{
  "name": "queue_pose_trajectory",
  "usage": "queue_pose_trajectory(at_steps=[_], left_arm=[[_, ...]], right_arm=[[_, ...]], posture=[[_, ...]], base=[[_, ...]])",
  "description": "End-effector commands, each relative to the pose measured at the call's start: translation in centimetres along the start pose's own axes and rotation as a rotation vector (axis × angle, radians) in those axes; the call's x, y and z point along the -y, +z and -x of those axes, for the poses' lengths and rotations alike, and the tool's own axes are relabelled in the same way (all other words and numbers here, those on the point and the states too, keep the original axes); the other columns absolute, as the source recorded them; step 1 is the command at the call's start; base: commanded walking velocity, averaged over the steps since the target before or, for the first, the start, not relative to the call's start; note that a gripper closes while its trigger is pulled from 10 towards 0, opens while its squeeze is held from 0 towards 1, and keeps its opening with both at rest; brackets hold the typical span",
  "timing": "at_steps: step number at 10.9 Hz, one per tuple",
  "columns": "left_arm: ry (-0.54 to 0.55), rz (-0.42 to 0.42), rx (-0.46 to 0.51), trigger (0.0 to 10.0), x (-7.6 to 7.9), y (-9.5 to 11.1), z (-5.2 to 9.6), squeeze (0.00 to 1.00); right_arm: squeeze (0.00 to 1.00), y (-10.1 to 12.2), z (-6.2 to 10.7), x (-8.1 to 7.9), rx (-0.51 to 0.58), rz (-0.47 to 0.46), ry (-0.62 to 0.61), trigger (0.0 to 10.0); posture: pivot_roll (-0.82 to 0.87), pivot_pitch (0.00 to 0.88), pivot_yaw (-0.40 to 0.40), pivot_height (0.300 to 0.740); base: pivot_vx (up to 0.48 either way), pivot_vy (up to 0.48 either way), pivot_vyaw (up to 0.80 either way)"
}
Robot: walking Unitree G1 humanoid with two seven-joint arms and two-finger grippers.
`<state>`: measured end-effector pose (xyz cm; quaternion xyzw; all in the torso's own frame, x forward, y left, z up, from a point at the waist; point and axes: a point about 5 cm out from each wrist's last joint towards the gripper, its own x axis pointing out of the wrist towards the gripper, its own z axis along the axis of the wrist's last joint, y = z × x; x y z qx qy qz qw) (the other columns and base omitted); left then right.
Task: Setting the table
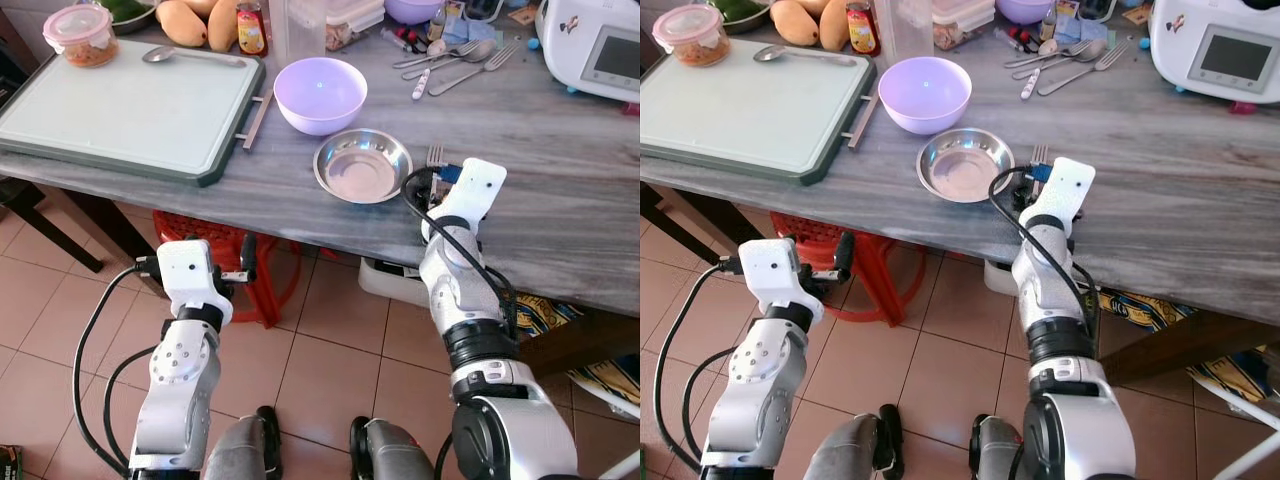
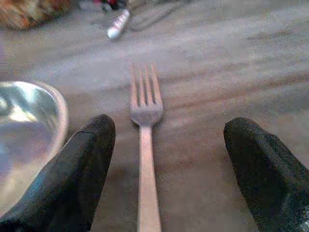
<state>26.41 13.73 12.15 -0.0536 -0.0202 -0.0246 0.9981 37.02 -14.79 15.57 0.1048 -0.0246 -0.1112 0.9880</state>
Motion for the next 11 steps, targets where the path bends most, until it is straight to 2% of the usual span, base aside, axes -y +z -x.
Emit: queue_pose_trajectory(at_steps=[1, 4, 6, 9, 10, 11], left_arm=[[0.002, -0.02, -0.008, 10.0, -0.1, -0.3, 0.1, 0.0], [0.001, -0.028, -0.004, 10.0, 0.0, -0.4, 0.2, 0.0], [0.063, -0.059, -0.036, 10.0, -0.4, -0.8, 0.1, 0.0], [0.076, -0.07, -0.045, 10.0, -0.5, -1.2, 0.1, 0.0], [0.083, -0.079, -0.045, 10.0, -0.6, -1.2, -0.1, 0.0], [0.086, -0.082, -0.046, 10.0, -0.8, -1.2, -0.2, 0.0]], right_arm=[[1.0, 0.3, 0.1, 0.3, 0.028, -0.022, -0.011, 10.0], [1.0, 1.3, 0.4, 0.5, 0.105, 0.035, -0.001, 10.0], [1.0, 1.5, 1.8, 1.8, 0.166, 0.143, 0.025, 10.0], [1.0, 0.5, 4.6, 3.8, 0.194, 0.288, 0.086, 10.0], [1.0, 0.7, 5.5, 4.3, 0.183, 0.261, 0.08, 10.0], [0.97, 0.9, 6.0, 4.2, 0.194, 0.274, 0.101, 10.0]], posture=[[-0.01, 0.204, 0.01, 0.74], [-0.01, 0.197, 0.007, 0.74], [-0.01, 0.19, 0.002, 0.74], [-0.03, 0.165, -0.001, 0.74], [-0.03, 0.157, -0.005, 0.74], [-0.03, 0.151, -0.003, 0.74]], base=[[0.0, 0.0, 0.0], [0.0, 0.0, 0.0], [0.0, 0.0, 0.0], [0.0, 0.0, 0.0], [0.0, 0.0, 0.0], [0.0, 0.0, 0.0]])
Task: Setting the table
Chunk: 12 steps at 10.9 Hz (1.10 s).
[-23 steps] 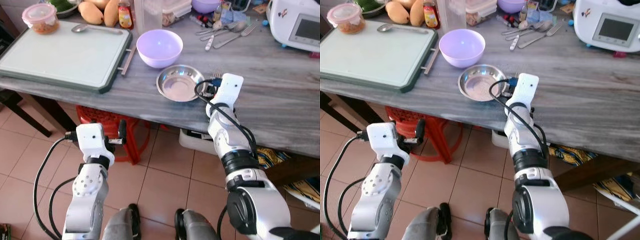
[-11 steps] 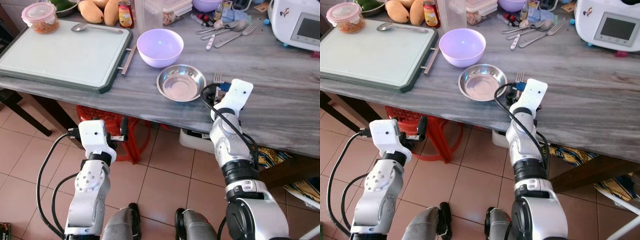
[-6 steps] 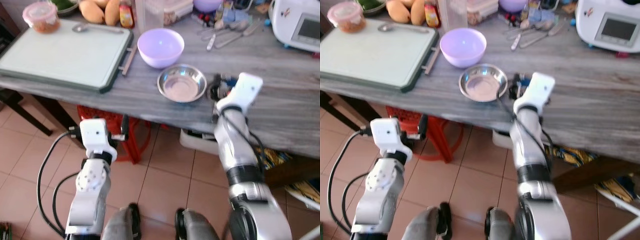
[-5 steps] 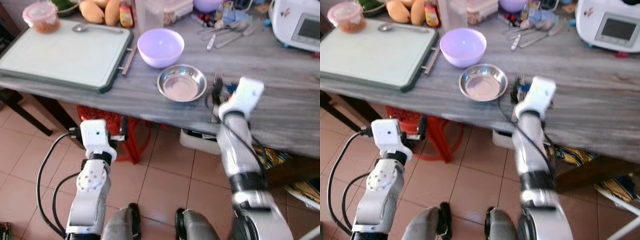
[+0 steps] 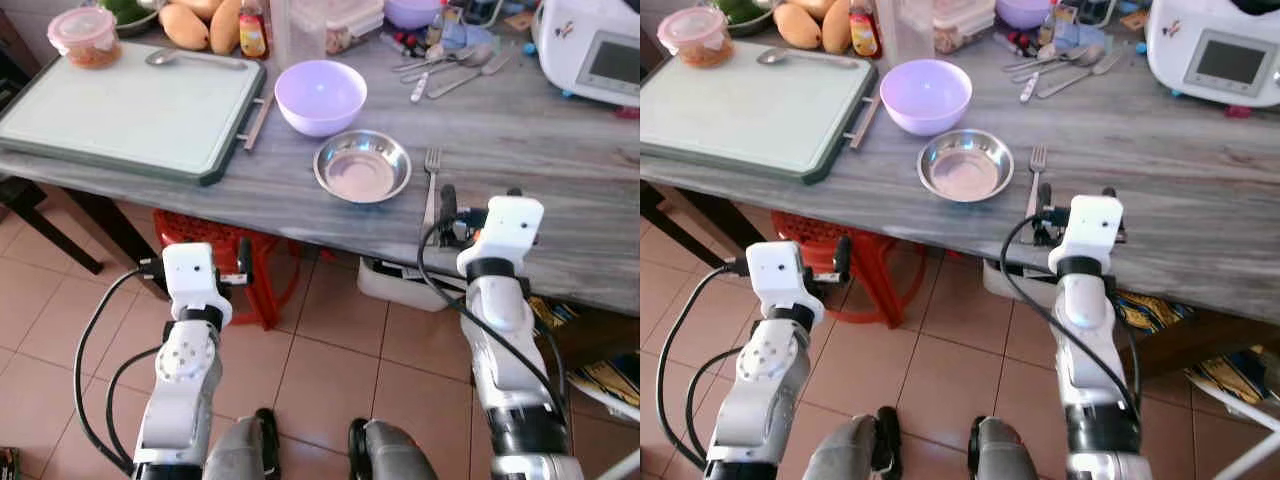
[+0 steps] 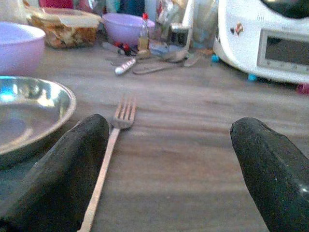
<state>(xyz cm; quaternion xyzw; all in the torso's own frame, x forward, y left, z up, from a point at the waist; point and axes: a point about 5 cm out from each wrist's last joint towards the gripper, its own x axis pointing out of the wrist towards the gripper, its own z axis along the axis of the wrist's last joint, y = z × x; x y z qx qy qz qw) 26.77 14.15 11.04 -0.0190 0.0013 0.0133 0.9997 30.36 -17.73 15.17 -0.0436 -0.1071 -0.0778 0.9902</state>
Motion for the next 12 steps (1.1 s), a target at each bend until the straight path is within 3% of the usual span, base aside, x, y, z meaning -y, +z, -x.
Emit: queue_pose_trajectory(at_steps=[1, 2, 3, 7, 12], left_arm=[[0.009, -0.018, -0.005, 10.0, -0.35, -0.2, -0.03, 0.0], [0.009, -0.02, -0.005, 10.0, -0.37, -0.23, -0.09, 0.0], [0.018, -0.016, -0.009, 10.0, -0.52, -0.28, -0.21, 0.0], [0.012, -0.015, -0.009, 10.0, -0.33, -0.26, -0.23, 0.0], [0.01, -0.011, -0.002, 10.0, -0.2, -0.11, -0.52, 0.0]], right_arm=[[0.63, 0.01, 0.82, -0.18, -0.013, 0.015, 0.023, 10.0], [0.55, -0.4, 1.12, -0.1, -0.048, -0.005, 0.011, 10.0], [0.0, -0.29, 1.39, 0.08, -0.067, -0.031, -0.008, 10.0], [0.0, -0.09, 1.14, 0.25, -0.079, -0.033, -0.01, 10.0], [0.0, -0.09, 0.93, -0.08, -0.079, -0.03, 0.018, 10.0]], posture=[[-0.03, 0.147, -0.001, 0.74], [-0.03, 0.146, 0.001, 0.74], [-0.03, 0.148, 0.004, 0.74], [-0.03, 0.152, 0.007, 0.74], [-0.03, 0.144, 0.009, 0.74]], base=[[-0.251, 0.0, 0.0], [-0.255, 0.0, 0.0], [-0.266, 0.0, 0.0], [-0.265, 0.0, -0.66], [-0.253, 0.0, 0.0]])
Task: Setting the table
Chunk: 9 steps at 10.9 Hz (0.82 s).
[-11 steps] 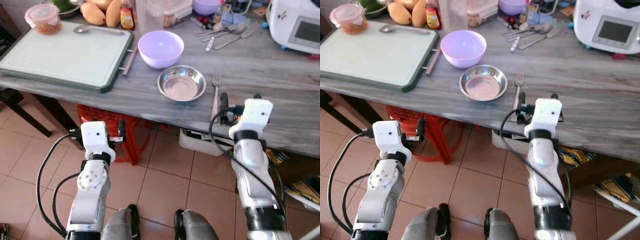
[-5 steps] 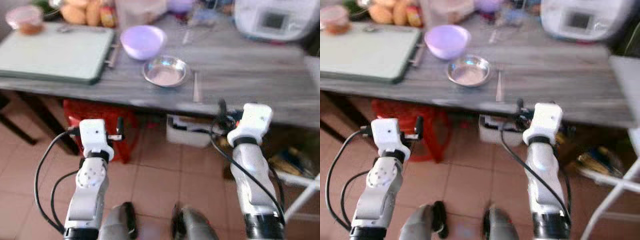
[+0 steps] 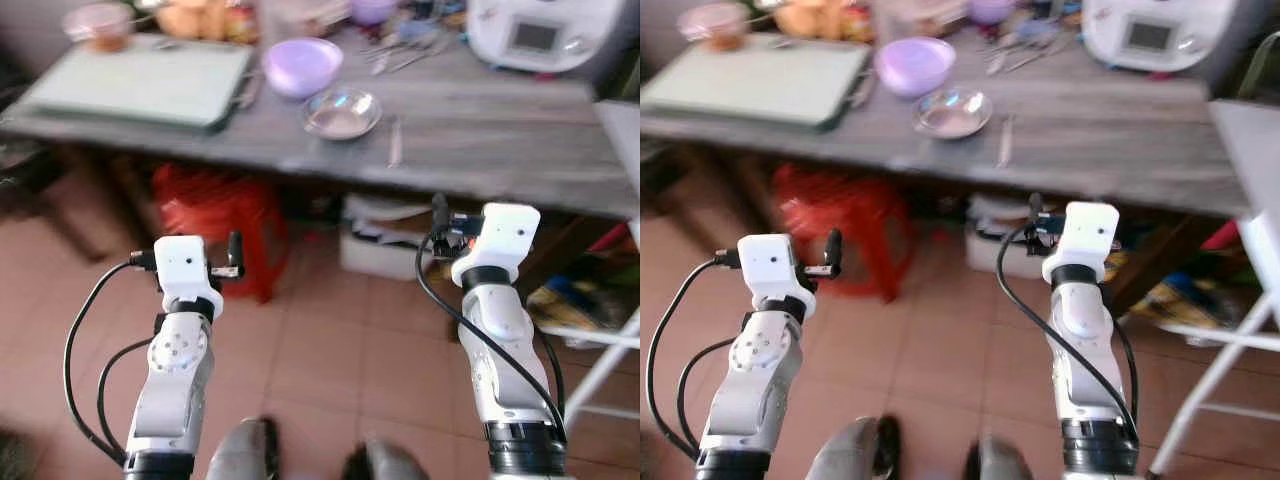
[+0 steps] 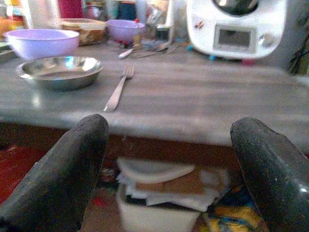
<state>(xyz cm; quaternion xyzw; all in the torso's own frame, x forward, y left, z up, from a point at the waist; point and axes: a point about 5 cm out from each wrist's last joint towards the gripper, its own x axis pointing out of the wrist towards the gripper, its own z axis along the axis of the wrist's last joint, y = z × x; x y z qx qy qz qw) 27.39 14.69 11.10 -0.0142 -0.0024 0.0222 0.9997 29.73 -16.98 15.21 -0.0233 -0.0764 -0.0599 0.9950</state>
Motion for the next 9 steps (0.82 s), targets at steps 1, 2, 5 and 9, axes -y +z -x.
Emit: queue_pose_trajectory(at_steps=[1, 2, 5, 9], left_arm=[[-0.009, 0.0, -0.008, 10.0, 0.35, -0.17, 0.04, 0.0], [-0.013, 0.0, -0.005, 10.0, 0.47, -0.1, -0.03, 0.0], [-0.011, 0.001, 0.001, 10.0, 0.49, -0.01, -0.08, 0.0], [-0.074, 0.029, 0.048, 10.0, 0.9, 0.56, 0.22, 0.0]], right_arm=[[0.0, -0.29, 0.07, 0.35, -0.015, 0.004, -0.012, 10.0], [0.0, -0.12, -0.24, 0.02, -0.009, -0.002, -0.002, 10.0], [0.0, -0.26, -0.45, -0.01, -0.015, 0.0, 0.007, 10.0], [0.0, 0.27, -0.3, -0.13, 0.039, 0.055, 0.048, 10.0]], posture=[[-0.04, 0.143, 0.012, 0.74], [-0.03, 0.141, 0.011, 0.74], [-0.03, 0.139, 0.007, 0.74], [-0.03, 0.128, 0.001, 0.74]], base=[[-0.247, 0.0, 0.0], [-0.247, 0.0, 0.0], [-0.082, 0.0, 0.0], [0.0, -0.135, 0.0]])
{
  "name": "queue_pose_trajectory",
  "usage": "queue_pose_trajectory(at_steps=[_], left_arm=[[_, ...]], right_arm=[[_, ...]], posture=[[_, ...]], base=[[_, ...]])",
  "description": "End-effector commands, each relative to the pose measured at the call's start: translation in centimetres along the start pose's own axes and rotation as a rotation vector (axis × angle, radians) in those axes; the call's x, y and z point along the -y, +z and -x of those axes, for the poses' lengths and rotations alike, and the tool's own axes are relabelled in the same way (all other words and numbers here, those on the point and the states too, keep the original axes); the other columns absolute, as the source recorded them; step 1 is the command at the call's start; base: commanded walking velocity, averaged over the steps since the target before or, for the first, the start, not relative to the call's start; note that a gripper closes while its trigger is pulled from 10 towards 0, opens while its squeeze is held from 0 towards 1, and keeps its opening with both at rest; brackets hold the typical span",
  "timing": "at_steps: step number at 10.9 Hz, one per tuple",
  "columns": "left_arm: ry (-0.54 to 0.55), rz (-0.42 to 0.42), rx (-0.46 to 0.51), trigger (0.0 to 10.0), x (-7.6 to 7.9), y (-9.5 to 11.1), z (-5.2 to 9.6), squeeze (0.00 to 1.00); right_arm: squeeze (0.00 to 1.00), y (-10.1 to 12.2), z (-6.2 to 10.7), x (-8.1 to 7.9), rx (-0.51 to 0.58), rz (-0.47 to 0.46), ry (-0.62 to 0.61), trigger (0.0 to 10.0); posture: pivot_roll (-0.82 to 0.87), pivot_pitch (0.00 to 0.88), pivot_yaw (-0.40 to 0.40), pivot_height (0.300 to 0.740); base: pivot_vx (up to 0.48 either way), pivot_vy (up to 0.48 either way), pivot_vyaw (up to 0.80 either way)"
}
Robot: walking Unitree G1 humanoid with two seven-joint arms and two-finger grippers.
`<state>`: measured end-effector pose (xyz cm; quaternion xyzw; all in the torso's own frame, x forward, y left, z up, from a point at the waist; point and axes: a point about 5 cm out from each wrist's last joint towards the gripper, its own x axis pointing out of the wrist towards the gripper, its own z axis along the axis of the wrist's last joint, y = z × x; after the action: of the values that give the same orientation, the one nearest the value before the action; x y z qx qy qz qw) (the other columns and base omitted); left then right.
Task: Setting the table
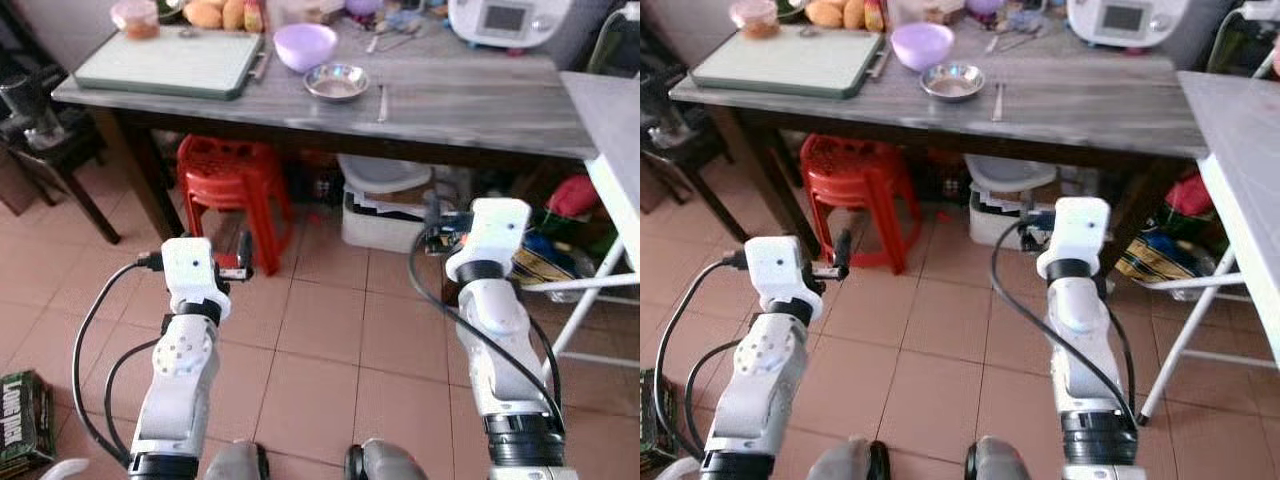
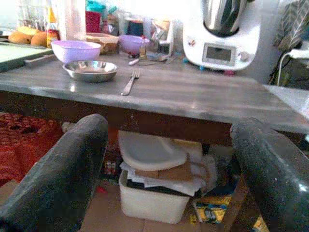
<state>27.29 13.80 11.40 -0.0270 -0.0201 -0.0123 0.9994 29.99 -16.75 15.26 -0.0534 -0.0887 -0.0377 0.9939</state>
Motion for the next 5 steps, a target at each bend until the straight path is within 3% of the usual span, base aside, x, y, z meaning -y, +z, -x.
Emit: queue_pose_trajectory(at_steps=[1, 5], left_arm=[[-0.005, 0.006, 0.018, 10.0, 0.03, 0.29, 0.14, 0.0], [-0.027, 0.017, 0.024, 10.0, 0.36, 0.35, 0.12, 0.0]], right_arm=[[0.0, 0.07, 0.36, 0.15, 0.009, 0.021, 0.008, 10.0], [0.0, -0.21, 0.49, 0.12, 0.005, 0.02, 0.016, 10.0]], posture=[[-0.03, 0.111, -0.003, 0.74], [-0.04, 0.107, -0.003, 0.74]], base=[[0.0, -0.382, 0.0], [0.0, -0.401, 0.0]])
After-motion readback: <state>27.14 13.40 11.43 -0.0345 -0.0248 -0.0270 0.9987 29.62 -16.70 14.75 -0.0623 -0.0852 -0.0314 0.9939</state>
